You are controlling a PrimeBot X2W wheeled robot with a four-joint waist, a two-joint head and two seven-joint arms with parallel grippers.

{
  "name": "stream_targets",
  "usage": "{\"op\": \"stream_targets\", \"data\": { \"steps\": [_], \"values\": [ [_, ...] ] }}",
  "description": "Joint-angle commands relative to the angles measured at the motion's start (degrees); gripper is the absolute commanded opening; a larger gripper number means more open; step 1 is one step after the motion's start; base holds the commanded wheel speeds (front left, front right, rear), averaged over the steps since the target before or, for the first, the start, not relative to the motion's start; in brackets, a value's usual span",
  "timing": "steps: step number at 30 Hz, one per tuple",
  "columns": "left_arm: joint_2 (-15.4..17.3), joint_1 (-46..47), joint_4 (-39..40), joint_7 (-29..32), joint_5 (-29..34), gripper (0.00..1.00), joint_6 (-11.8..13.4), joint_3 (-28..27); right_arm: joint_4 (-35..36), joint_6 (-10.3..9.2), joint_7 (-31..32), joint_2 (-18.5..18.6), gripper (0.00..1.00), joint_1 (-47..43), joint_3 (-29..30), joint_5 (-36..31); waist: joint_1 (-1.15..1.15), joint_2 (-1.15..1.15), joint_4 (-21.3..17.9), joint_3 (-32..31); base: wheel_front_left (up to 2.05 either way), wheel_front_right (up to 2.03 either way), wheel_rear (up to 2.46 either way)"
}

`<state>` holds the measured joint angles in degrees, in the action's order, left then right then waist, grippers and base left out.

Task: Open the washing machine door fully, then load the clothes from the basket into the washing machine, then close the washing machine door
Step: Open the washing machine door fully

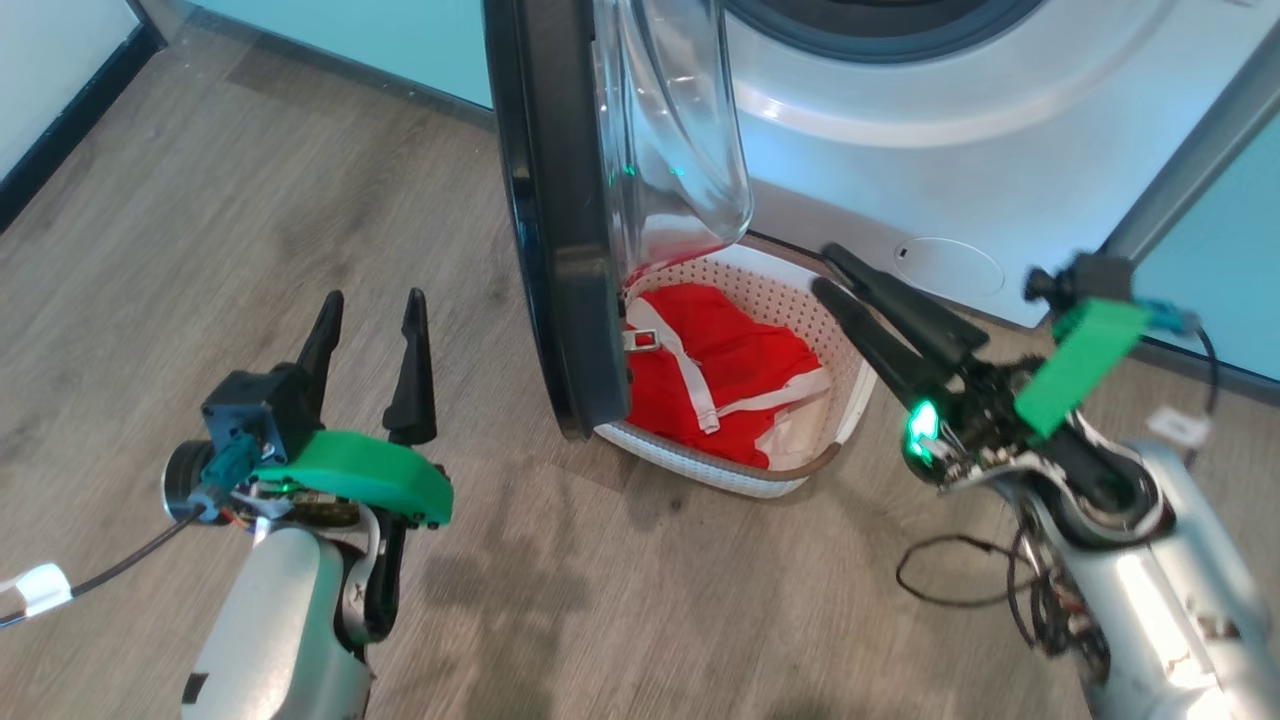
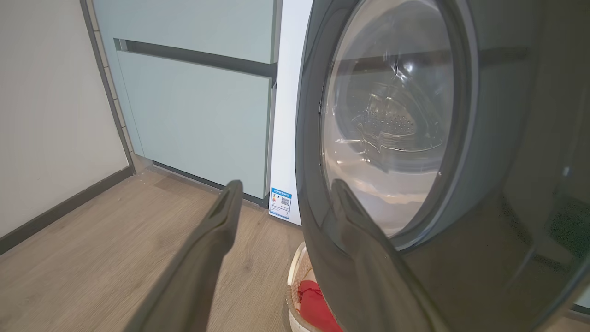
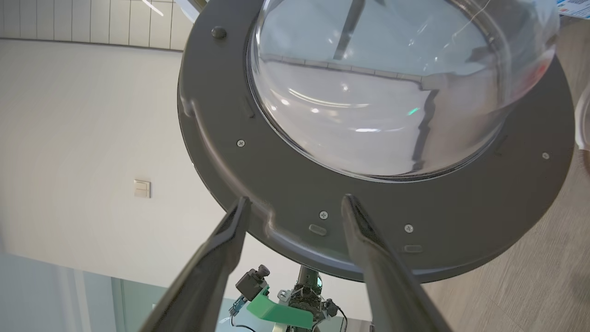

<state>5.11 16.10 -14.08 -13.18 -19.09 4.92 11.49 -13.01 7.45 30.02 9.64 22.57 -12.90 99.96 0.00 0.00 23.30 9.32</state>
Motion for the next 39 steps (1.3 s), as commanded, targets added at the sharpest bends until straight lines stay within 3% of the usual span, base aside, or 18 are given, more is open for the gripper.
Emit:
{"op": "stream_targets", "data": {
  "steps": [1,4,9,17,21,24,29,39],
  "values": [
    [1.4,0.7,2.0,-0.1,-0.3,1.00,0.4,-2.0,2.9,0.03,-1.1,0.2,1.00,0.3,-0.1,-0.7,0.00,0.00,-0.1,-0.1,0.00,0.00,0.00],
    [1.7,0.6,2.2,0.0,-0.4,1.00,0.6,-2.0,6.8,0.03,-5.1,-0.1,1.00,-3.4,1.0,-3.4,0.00,0.00,-0.7,-0.2,0.00,0.00,0.00],
    [2.1,0.3,2.5,0.1,-0.6,1.00,0.9,-2.2,12.3,0.03,-14.9,0.4,1.00,-6.6,2.5,-13.5,0.00,0.00,-1.2,-0.4,0.00,0.00,0.00],
    [2.9,0.0,2.7,0.5,-0.7,1.00,1.2,-2.1,14.7,0.03,-32.9,4.1,1.00,-6.2,2.4,-40.9,0.00,0.00,-1.5,-1.4,0.00,0.00,0.00],
    [3.3,-0.4,3.0,0.7,-0.8,1.00,1.4,-2.1,13.0,0.03,-39.0,3.4,1.00,-5.3,3.8,-56.8,0.00,0.00,-1.6,-1.8,0.00,0.00,0.00],
    [3.4,-0.5,3.3,0.8,-0.9,1.00,1.6,-2.0,11.6,0.03,-41.2,1.6,1.00,-5.0,5.6,-68.3,0.00,0.00,-1.6,-1.8,0.00,0.00,0.00],
    [3.5,-0.4,3.6,0.8,-1.0,1.00,1.8,-1.9,9.1,0.03,-42.2,-2.0,1.00,-5.5,7.8,-80.6,0.00,0.00,-1.4,-1.8,0.00,0.00,0.00],
    [4.0,-0.4,3.6,0.9,-1.2,1.00,2.0,-1.6,2.5,0.03,-42.6,-4.5,1.00,-7.3,7.7,-86.8,0.00,0.00,-1.8,-2.1,0.00,0.00,0.00]
  ]
}}
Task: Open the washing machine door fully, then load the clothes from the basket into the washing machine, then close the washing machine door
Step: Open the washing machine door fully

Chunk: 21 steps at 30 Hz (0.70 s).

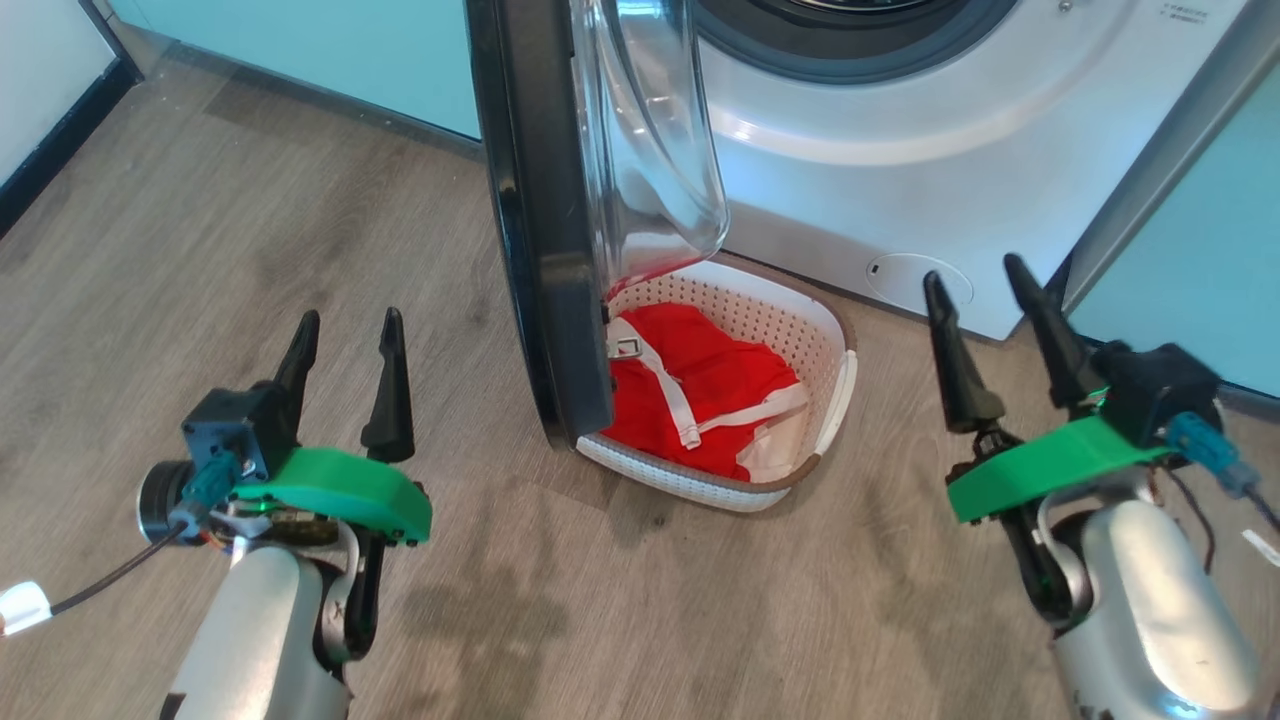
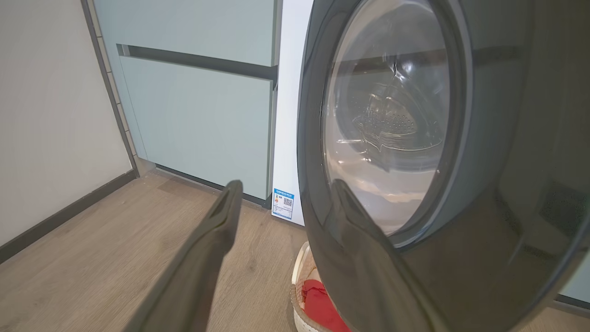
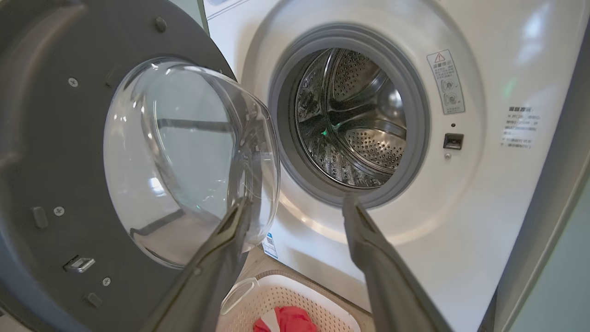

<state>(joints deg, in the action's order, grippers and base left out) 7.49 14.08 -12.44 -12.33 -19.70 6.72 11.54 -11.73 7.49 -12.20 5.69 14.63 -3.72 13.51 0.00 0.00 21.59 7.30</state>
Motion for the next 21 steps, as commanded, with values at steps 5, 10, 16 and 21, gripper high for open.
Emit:
{"op": "stream_targets", "data": {
  "steps": [5,10,16,21],
  "values": [
    [1.7,1.6,1.9,0.0,-0.7,1.00,0.3,-1.5,-0.7,0.00,-0.6,-1.0,1.00,0.0,-2.2,-0.7,0.00,0.00,-0.2,-0.2,0.00,0.00,0.00],
    [2.0,1.4,1.9,0.1,-0.7,1.00,0.6,-1.3,-2.4,0.00,-1.1,-1.6,1.00,-0.2,-2.6,-1.0,0.00,0.00,-0.5,-0.5,0.00,0.00,0.00],
    [2.2,1.1,1.9,0.1,-0.8,1.00,0.8,-1.1,-3.5,0.00,-1.2,-1.8,1.00,0.3,-2.7,-0.8,0.00,0.00,-0.6,-0.8,0.00,0.00,0.00],
    [2.3,1.1,2.0,0.1,-1.0,1.00,0.9,-0.8,-4.2,0.00,-1.1,-2.0,1.00,0.4,-2.8,-0.8,0.00,0.00,-0.6,-0.8,0.00,0.00,0.00]
  ]
}}
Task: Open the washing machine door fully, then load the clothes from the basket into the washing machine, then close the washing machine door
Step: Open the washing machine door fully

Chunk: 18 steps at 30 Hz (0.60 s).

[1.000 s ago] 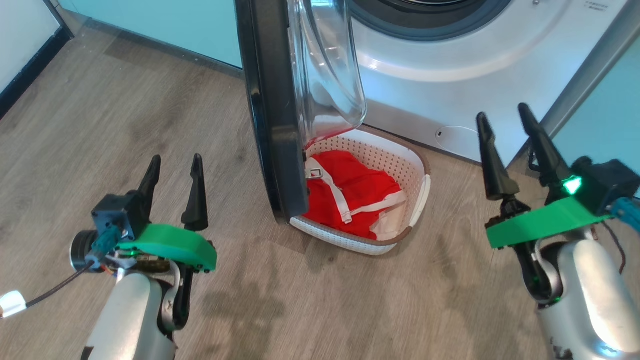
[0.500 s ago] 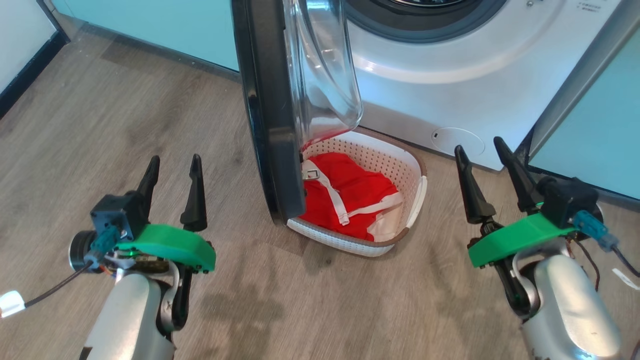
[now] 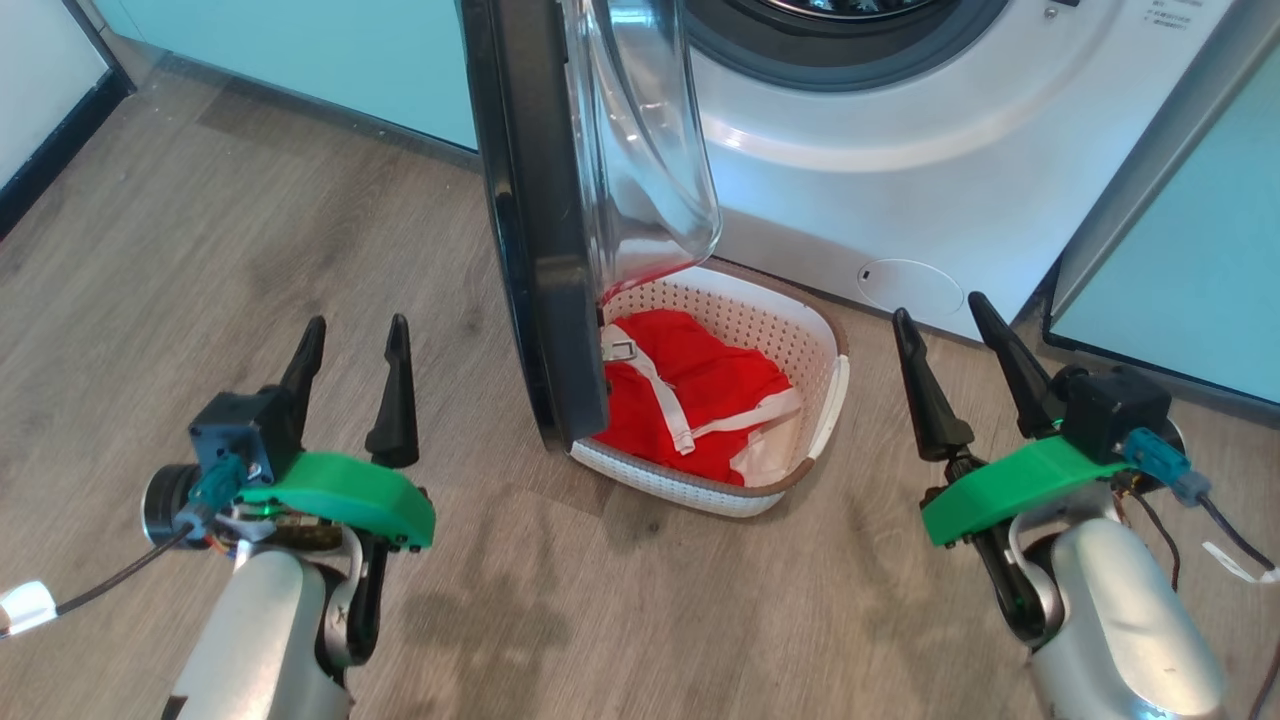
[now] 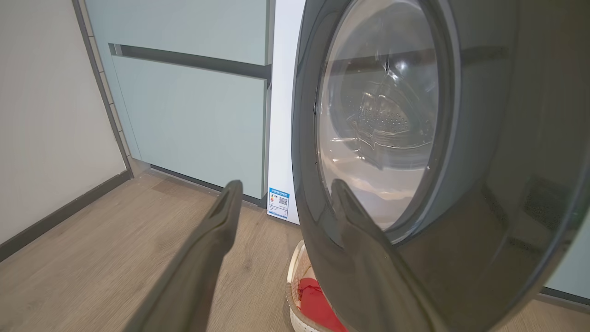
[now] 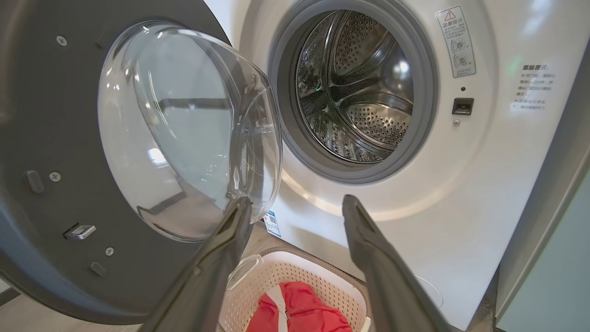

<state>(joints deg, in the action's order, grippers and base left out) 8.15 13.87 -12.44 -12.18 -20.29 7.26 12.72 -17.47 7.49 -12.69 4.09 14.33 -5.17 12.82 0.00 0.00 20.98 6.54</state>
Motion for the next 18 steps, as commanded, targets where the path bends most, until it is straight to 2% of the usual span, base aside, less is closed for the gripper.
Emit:
{"op": "stream_targets", "data": {
  "steps": [1,8,9,10,18],
  "values": [
    [1.6,1.3,2.0,-0.1,-0.4,1.00,0.4,-2.0,1.5,0.00,-0.6,-0.4,1.00,0.8,-1.3,-0.1,0.00,0.00,0.0,0.0,0.00,0.00,0.00],
    [1.9,1.2,2.0,0.0,-0.6,1.00,0.5,-1.7,1.0,0.00,-0.7,-0.5,1.00,1.2,-1.1,-0.2,0.00,0.00,0.0,0.0,0.00,0.00,0.00],
    [1.9,1.2,2.0,0.2,-0.7,0.57,0.3,-1.6,1.0,0.00,-0.7,-0.5,1.00,1.2,-1.1,-0.2,0.00,0.00,0.1,0.0,0.00,0.00,0.00],
    [2.0,1.1,2.0,0.3,-0.8,0.00,0.2,-1.5,0.9,0.00,-0.7,-0.6,1.00,1.2,-1.0,-0.2,0.00,0.00,0.1,0.0,0.00,0.00,0.00],
    [1.9,1.0,2.7,0.1,-1.8,0.00,0.1,-1.6,0.6,0.00,-0.5,-0.6,1.00,1.6,-0.9,0.6,0.00,0.00,0.3,0.1,0.00,0.00,0.00]
  ]
}}
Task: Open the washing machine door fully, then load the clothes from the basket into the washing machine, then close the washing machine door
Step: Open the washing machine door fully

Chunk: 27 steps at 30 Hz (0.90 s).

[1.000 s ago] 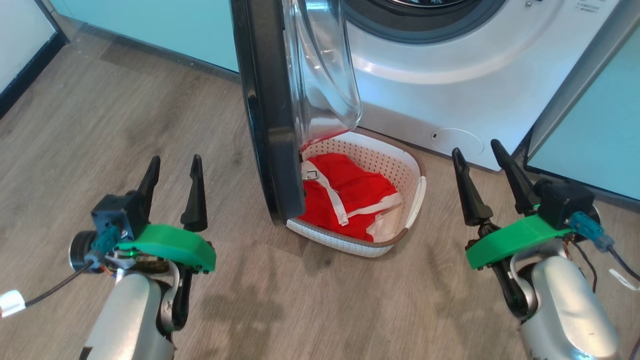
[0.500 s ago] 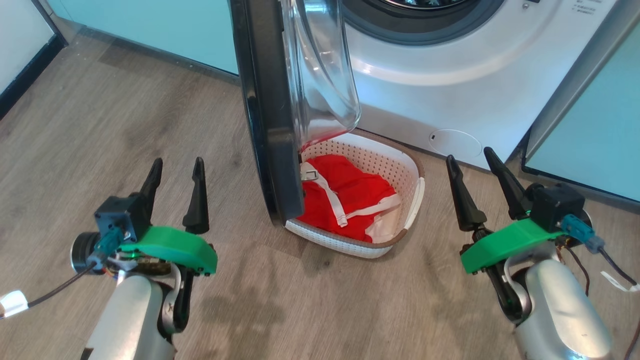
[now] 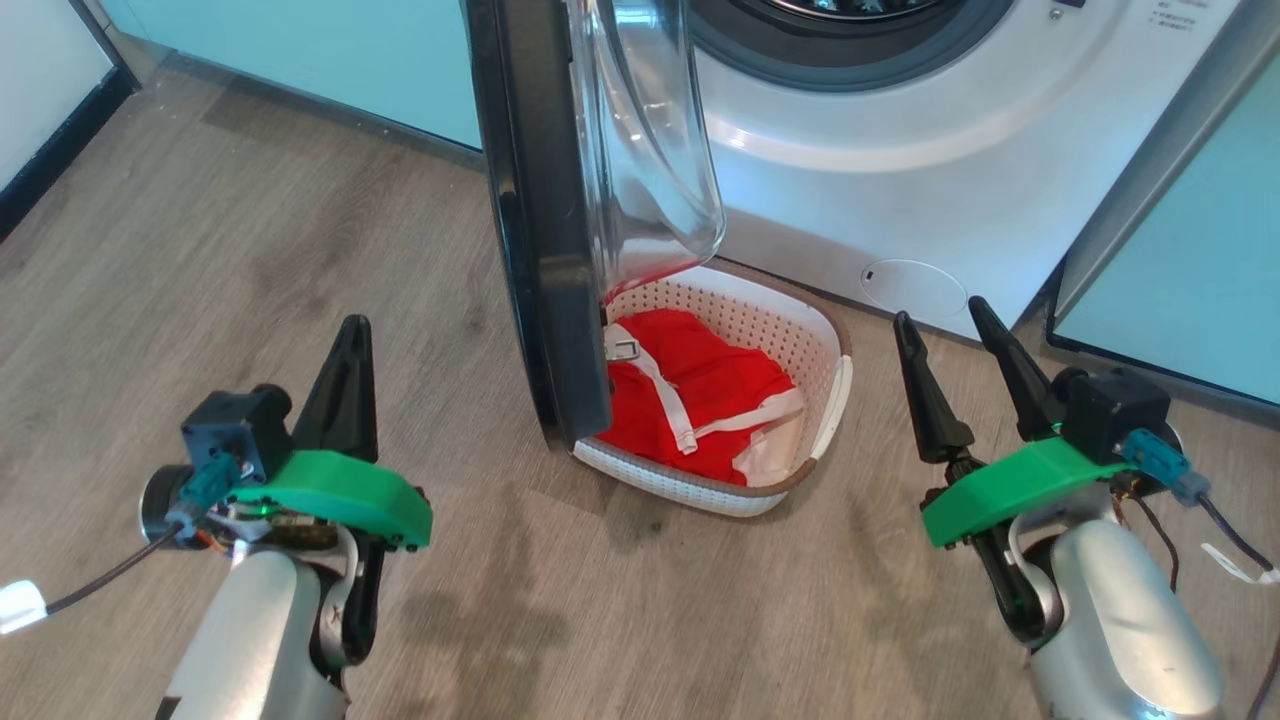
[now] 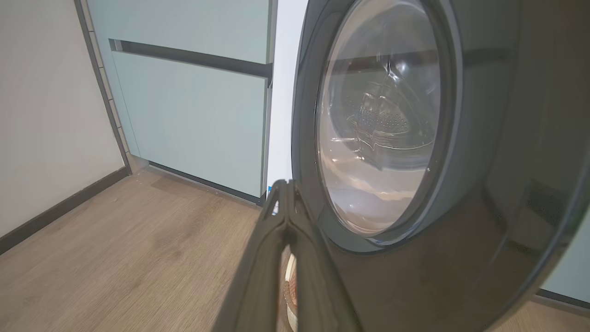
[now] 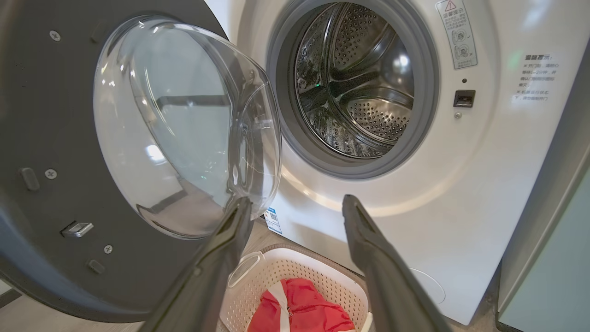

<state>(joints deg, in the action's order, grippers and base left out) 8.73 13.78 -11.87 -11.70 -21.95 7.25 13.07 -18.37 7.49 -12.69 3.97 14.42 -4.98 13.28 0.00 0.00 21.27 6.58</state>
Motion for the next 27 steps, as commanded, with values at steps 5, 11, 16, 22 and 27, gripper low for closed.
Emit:
{"op": "stream_targets", "data": {
  "steps": [5,11,16,22,27],
  "values": [
    [2.0,2.2,5.2,-1.4,0.1,0.00,0.2,-2.7,1.4,0.00,-0.3,-0.5,1.00,2.3,-1.1,0.5,0.00,0.00,0.0,0.0,0.00,0.00,0.00],
    [2.8,4.2,14.0,-2.6,2.1,0.00,0.6,-3.5,1.2,0.00,-0.4,-0.3,1.00,2.3,-1.1,0.6,0.00,0.00,0.1,-0.3,0.00,0.00,0.00],
    [2.9,6.7,25.6,-3.1,4.7,0.00,0.7,-3.6,1.2,0.00,-0.2,-0.2,1.00,2.1,-0.9,0.5,0.00,0.00,0.3,-0.6,0.00,0.00,0.00],
    [0.9,8.9,35.2,-3.2,6.9,0.00,-1.1,1.4,1.5,0.00,0.1,-0.1,1.00,1.9,-1.1,0.3,0.00,0.00,-0.1,-0.9,0.00,0.00,0.00],
    [-1.7,9.8,37.0,-2.3,7.7,0.00,-3.5,9.6,1.5,0.00,0.3,-0.2,1.00,1.8,-1.1,0.2,0.00,0.00,-0.4,-0.9,0.00,0.00,0.00]
  ]
}}
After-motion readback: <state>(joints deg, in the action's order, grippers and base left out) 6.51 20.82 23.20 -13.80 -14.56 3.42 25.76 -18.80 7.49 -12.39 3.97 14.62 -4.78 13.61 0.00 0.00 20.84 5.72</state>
